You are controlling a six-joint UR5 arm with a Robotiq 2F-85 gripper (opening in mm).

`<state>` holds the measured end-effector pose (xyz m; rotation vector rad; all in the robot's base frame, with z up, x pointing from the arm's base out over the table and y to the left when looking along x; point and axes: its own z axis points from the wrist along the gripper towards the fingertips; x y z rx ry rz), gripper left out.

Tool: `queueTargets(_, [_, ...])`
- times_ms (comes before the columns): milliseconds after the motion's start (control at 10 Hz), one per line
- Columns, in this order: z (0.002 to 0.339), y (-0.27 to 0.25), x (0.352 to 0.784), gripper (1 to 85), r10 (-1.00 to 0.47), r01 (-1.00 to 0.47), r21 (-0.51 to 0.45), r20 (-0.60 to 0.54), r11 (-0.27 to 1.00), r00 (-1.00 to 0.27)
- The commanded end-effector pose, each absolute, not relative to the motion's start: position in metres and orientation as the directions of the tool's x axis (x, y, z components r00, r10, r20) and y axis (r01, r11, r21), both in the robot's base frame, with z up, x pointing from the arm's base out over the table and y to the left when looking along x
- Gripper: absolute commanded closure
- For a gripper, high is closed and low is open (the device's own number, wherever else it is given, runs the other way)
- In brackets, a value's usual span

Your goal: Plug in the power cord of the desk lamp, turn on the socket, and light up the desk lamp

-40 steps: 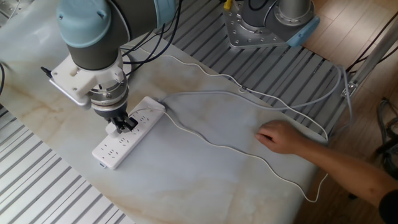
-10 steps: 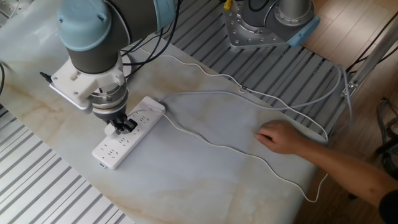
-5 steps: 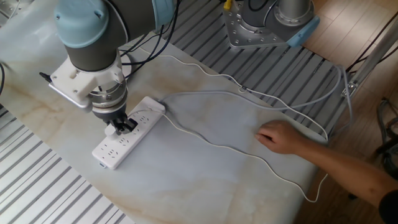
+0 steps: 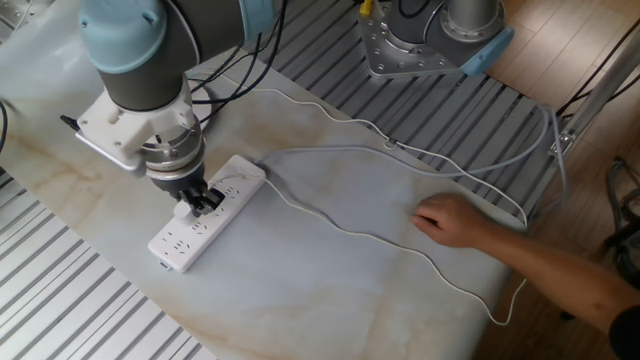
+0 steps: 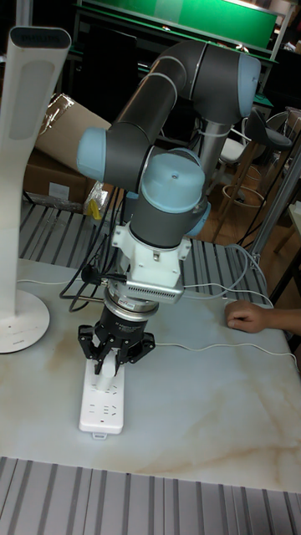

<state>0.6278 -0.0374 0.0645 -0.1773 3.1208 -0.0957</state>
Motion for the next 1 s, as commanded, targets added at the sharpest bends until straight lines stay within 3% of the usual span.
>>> queueTargets(0, [0.080, -0.037, 0.627, 84.7, -0.084, -0.084, -0.062, 0.000, 0.995, -0.996])
queueTargets(300, [0.092, -0.046, 0.640, 84.7, -0.051, -0.046, -0.092, -0.059, 0.995, -0.997])
queueTargets(900, [0.074, -0.038, 0.637, 84.7, -0.035, -0.035, -0.045, -0.004, 0.998, -0.999])
